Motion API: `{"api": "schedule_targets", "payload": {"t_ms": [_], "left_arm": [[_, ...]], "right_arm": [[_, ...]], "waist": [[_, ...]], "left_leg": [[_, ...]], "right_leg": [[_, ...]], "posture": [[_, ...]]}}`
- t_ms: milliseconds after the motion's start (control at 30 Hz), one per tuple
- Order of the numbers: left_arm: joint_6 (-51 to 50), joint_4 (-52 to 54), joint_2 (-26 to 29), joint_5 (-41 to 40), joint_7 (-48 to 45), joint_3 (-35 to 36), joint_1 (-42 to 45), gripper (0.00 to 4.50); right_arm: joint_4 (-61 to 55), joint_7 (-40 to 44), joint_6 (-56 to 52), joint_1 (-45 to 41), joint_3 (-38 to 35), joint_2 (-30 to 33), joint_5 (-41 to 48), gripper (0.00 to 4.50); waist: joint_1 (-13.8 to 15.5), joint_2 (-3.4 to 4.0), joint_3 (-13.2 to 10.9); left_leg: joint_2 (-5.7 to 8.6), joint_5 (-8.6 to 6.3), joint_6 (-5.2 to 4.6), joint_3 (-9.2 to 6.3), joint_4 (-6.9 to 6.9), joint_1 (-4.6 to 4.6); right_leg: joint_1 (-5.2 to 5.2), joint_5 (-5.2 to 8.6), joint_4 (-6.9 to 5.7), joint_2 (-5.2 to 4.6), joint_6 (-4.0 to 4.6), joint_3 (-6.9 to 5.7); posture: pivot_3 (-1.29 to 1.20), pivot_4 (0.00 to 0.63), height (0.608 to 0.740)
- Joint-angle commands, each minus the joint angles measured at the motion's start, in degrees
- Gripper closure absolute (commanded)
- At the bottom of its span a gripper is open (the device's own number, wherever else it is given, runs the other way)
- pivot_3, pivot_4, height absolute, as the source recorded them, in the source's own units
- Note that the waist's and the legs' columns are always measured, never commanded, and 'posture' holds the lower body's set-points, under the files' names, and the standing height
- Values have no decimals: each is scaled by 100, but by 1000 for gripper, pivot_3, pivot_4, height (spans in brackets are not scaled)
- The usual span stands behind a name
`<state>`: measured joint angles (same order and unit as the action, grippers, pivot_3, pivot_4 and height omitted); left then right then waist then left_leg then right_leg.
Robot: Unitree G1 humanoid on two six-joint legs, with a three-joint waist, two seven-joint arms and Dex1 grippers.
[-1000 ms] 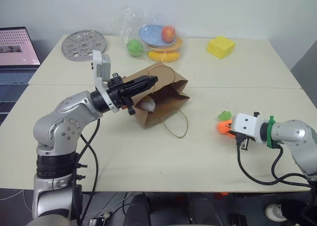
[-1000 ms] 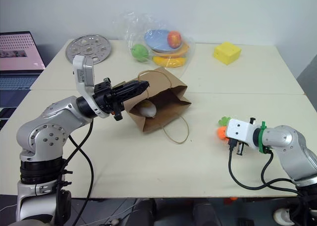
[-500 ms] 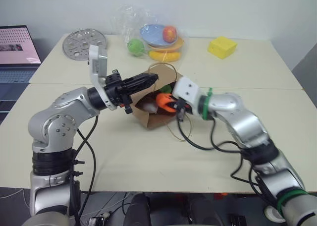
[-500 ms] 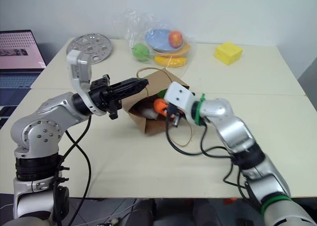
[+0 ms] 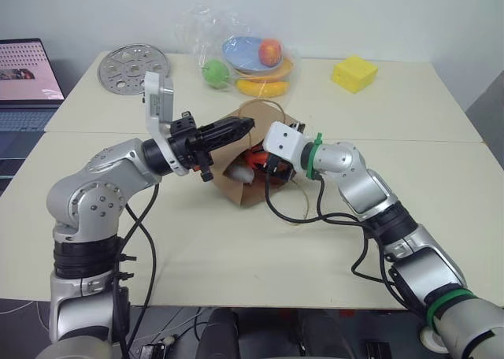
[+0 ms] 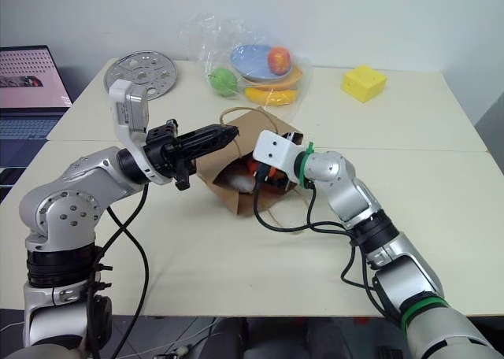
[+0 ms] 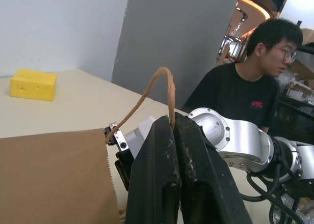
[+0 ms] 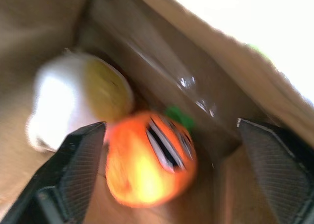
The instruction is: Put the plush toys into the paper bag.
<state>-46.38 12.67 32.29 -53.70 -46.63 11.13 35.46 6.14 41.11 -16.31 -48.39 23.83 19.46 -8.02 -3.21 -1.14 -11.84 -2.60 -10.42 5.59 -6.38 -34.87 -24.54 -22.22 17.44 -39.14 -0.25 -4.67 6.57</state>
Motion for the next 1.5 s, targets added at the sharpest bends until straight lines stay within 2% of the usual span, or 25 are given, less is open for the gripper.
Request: {"api": "schedule_targets", "payload": {"t_ms": [33,133,200,267,433,500,633,800,867,933,1233,1267,1333,1500], "left_arm": [[162,-7,-41,32,92,76,152,4500],[201,-14,-30,54,80,54,153,4500],[262,-51,-73,130,77,-1,179,4500],[285,-64,-95,165,67,-19,190,4500],[283,-58,-41,161,27,22,178,4500],[281,-58,-30,167,17,28,174,4500],[266,-64,1,169,3,35,179,4500],[262,-63,24,187,9,23,210,4500],[247,-41,31,174,25,28,204,4500],[234,20,61,163,40,48,161,4500],[206,20,114,82,58,121,168,4500],[198,25,114,75,43,111,164,4500],[202,32,116,96,28,82,161,4500],[222,-176,220,143,-17,136,433,4500]], "right_arm": [[-895,511,-281,76,-311,333,308,7],[-1198,653,-511,132,-418,499,448,7],[-2021,1368,-1040,448,-903,1059,1215,7],[-2536,1717,-1465,790,-1233,1524,1659,7],[-2777,1208,-2301,1523,-1541,1927,1662,7],[-2797,984,-2510,1650,-1531,1884,1616,7],[-2140,243,-2823,1941,-1497,1089,1657,7],[-1296,-2,-2458,1804,-1096,759,1356,7],[-1119,-21,-2427,1738,-1062,677,1349,361],[-1047,110,-2520,1735,-1059,663,1466,905],[-1466,323,-3199,1763,-1384,627,2168,4262],[-1508,317,-3240,1756,-1397,640,2211,4478],[-1711,268,-3347,1706,-1487,742,2279,4478],[-2523,301,-4450,1227,-2367,1029,3167,4478]], "waist": [[14,0,0],[1,0,0],[35,0,0],[84,0,0],[68,0,0],[30,1,0],[-40,0,0],[-23,0,0],[-21,1,0],[-20,0,0],[-18,1,0],[-19,1,0],[-18,1,0],[-7,2,-1]], "left_leg": [[1,0,0,-2,0,-1],[1,0,0,-1,-3,1],[1,0,0,-3,-3,0],[3,0,0,-5,-3,-4],[1,0,-1,-4,-3,2],[1,0,-1,-2,-3,3],[0,0,-2,7,-7,7],[2,1,-1,11,-9,8],[2,1,-1,10,-7,8],[2,1,-1,9,-6,8],[1,1,-1,7,-5,8],[2,1,-1,7,-5,8],[1,1,-1,7,-5,8],[2,1,-1,7,-6,5]], "right_leg": [[1,0,1,0,0,-1],[3,0,1,0,0,-1],[3,0,-1,0,0,-2],[5,0,6,-2,0,-4],[6,0,4,-1,0,-4],[6,0,2,1,0,-1],[6,0,2,2,0,8],[7,0,3,1,0,12],[6,0,2,2,-1,12],[6,0,2,2,-1,11],[7,0,2,2,-1,9],[6,0,2,2,-1,9],[7,0,2,2,-1,10],[6,0,2,2,-1,9]], "posture": [[0,150,740],[0,150,740],[0,150,740],[0,150,740],[0,150,740],[0,150,740],[0,150,740],[0,150,740],[0,150,740],[0,150,740],[0,150,740],[0,150,740],[0,150,740],[0,150,740]]}}
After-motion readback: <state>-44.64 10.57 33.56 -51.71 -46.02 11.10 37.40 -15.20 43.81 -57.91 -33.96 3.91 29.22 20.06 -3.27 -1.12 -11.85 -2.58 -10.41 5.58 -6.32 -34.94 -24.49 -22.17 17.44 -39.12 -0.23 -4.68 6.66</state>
